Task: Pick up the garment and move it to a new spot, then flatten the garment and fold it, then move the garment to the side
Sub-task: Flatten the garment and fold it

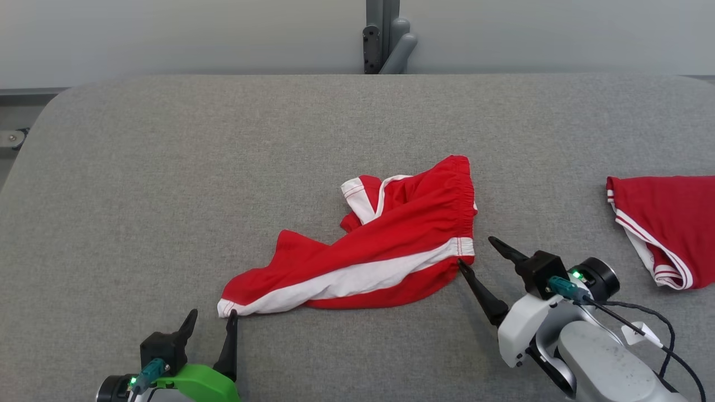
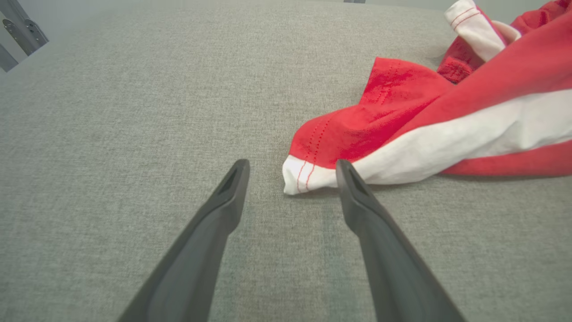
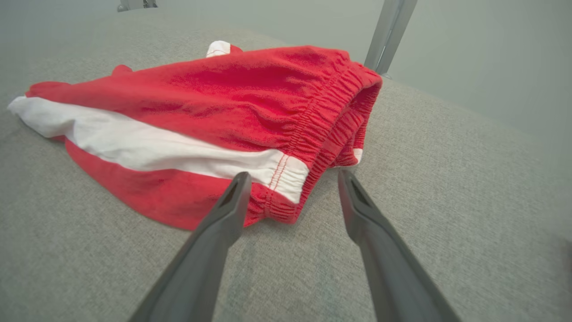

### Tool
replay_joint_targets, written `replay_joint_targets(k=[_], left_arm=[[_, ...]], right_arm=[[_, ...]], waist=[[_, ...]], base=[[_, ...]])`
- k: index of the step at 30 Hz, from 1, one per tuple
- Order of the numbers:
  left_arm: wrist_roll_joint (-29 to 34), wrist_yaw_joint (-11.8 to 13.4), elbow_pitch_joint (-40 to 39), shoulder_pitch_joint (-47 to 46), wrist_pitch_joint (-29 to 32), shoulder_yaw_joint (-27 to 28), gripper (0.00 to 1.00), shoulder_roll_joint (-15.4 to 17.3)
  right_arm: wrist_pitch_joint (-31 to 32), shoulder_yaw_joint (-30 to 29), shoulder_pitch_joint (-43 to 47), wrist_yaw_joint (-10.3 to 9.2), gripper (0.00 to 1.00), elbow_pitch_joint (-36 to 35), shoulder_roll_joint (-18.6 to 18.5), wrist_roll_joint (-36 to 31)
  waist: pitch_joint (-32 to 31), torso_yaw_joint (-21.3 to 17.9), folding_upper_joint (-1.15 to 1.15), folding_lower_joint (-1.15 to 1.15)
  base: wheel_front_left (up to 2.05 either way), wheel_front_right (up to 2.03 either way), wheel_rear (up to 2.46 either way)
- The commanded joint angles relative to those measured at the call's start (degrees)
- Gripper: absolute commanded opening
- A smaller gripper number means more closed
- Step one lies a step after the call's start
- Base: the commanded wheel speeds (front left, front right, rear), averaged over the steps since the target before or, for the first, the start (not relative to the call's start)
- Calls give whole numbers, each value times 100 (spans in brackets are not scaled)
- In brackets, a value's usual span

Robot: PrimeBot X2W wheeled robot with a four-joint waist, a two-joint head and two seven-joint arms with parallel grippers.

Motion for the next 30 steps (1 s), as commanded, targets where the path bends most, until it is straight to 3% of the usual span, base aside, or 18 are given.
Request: replay_joint_targets(k=[1,8,24,26,28,30], left_arm=[[-34,6,128,-129,-5,-12,100,33],[-91,5,621,-478,-56,-123,100,91],[-619,5,1346,-1011,-65,-535,100,224],[-687,6,1442,-1048,-47,-582,100,242],[-737,7,1513,-1092,-54,-625,100,263],[-842,7,1575,-1097,-38,-716,100,228]], right_arm=[[-13,135,-133,-9,100,155,19,122],[-13,593,-540,-9,100,624,71,540],[-13,1026,-873,-9,100,870,73,997],[-13,1077,-876,-9,84,875,77,1047],[-13,1123,-903,-9,49,870,74,1094],[-13,1178,-916,-9,38,865,70,1155]], waist=[[96,94,0,0],[157,127,0,0],[285,129,0,0],[279,124,0,0],[281,117,0,0],[279,112,0,0]], base=[[0,0,0],[0,0,0],[0,0,0],[0,0,0],[0,0,0],[0,0,0]])
